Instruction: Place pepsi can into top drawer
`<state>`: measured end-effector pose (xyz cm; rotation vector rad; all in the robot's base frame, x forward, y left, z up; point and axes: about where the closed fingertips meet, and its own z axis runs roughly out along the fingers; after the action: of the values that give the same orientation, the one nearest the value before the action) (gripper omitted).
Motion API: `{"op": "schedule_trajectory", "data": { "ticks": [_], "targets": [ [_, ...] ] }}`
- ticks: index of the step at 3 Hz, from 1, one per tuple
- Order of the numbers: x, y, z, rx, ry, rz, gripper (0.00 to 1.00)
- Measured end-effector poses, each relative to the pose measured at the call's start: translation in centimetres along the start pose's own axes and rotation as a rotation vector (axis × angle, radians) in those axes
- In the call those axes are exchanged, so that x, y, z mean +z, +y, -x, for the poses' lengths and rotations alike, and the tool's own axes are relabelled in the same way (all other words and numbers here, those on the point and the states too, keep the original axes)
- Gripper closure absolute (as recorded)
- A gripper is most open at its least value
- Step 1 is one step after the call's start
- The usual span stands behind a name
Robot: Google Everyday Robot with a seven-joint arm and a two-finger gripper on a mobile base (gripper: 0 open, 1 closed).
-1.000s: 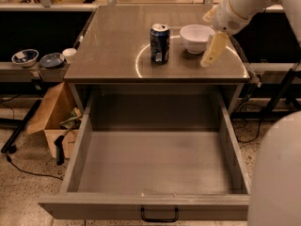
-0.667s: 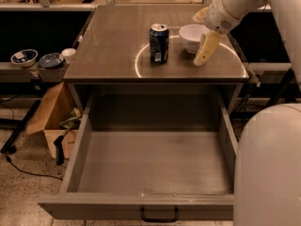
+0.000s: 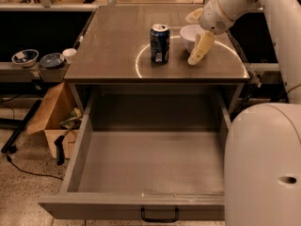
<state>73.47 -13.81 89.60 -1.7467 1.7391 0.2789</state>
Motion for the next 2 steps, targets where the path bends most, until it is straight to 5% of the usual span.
{"op": "schedule_trajectory", "data": {
  "ticks": [2],
  "targets": [
    [1.2,-0.5,0.6,0.014,-0.092,-0.006,0.0]
  ]
}}
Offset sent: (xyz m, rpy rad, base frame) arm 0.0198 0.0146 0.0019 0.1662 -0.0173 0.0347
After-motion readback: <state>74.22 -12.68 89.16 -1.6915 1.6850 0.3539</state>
